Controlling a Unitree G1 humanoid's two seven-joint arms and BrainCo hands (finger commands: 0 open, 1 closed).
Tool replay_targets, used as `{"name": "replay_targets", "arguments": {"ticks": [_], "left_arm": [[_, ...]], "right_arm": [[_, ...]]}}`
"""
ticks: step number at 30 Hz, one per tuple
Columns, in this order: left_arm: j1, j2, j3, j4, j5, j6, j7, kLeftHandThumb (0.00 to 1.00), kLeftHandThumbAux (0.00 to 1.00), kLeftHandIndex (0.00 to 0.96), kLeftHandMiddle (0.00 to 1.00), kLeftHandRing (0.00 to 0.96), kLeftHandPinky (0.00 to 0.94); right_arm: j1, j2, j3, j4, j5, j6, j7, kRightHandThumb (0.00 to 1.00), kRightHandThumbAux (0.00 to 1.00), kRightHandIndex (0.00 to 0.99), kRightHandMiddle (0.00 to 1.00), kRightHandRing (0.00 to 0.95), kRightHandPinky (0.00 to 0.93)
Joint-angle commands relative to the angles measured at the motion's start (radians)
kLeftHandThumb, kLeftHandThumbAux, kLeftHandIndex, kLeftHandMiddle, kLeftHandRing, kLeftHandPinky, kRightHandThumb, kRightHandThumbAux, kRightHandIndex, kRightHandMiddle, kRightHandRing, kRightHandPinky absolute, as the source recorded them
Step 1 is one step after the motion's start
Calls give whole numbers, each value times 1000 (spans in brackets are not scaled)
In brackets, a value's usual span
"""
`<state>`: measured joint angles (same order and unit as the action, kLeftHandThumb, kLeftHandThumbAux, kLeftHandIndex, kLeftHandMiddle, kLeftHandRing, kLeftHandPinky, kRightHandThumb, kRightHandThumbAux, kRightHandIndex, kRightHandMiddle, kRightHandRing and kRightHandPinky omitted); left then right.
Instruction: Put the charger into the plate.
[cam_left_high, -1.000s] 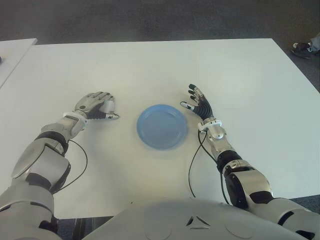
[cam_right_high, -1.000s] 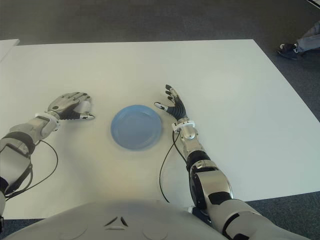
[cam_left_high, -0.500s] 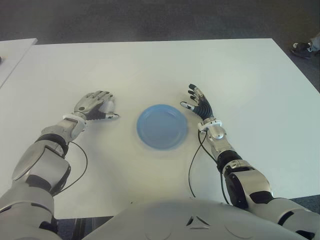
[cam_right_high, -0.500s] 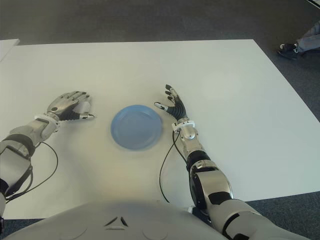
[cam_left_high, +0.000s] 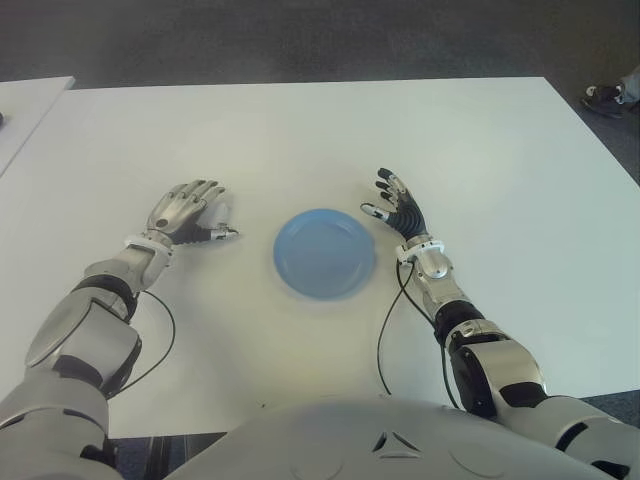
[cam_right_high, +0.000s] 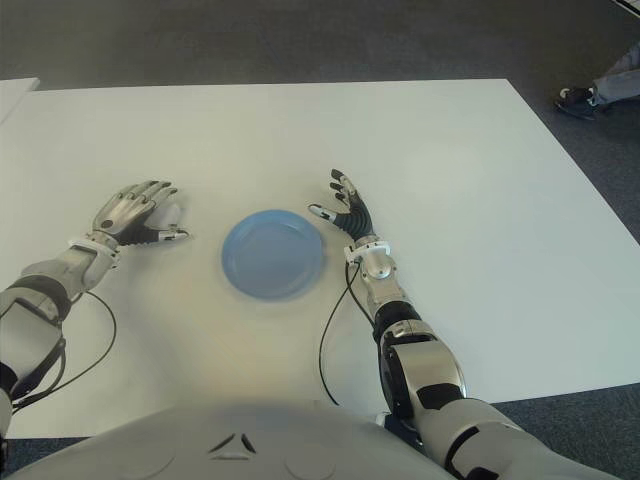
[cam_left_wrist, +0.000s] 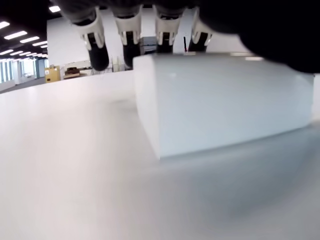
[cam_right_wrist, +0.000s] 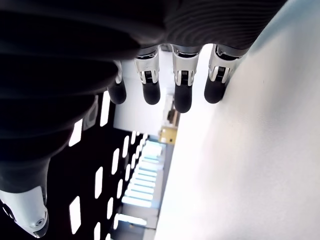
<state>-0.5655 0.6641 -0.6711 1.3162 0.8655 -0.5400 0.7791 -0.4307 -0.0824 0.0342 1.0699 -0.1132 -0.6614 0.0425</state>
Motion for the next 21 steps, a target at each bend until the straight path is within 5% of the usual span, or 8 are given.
{"name": "replay_targets", "arguments": {"ticks": [1, 11, 21], "left_arm": [[18, -10, -19, 6, 30, 13, 65, 458, 117, 0, 0, 19, 106], [28, -14, -60, 13, 77, 41, 188, 469, 115, 0, 0, 0, 68], [35, -18, -55, 17, 69, 32, 202, 480, 119, 0, 0, 6, 106]], "right_arm": [[76, 11, 10, 52, -11, 41, 3, 130, 641, 16, 93, 101, 124], [74, 10, 12, 54, -11, 44, 3, 127, 637, 14, 89, 101, 129], [72, 9, 12, 55, -10, 50, 7, 126, 635, 11, 83, 102, 138]]}}
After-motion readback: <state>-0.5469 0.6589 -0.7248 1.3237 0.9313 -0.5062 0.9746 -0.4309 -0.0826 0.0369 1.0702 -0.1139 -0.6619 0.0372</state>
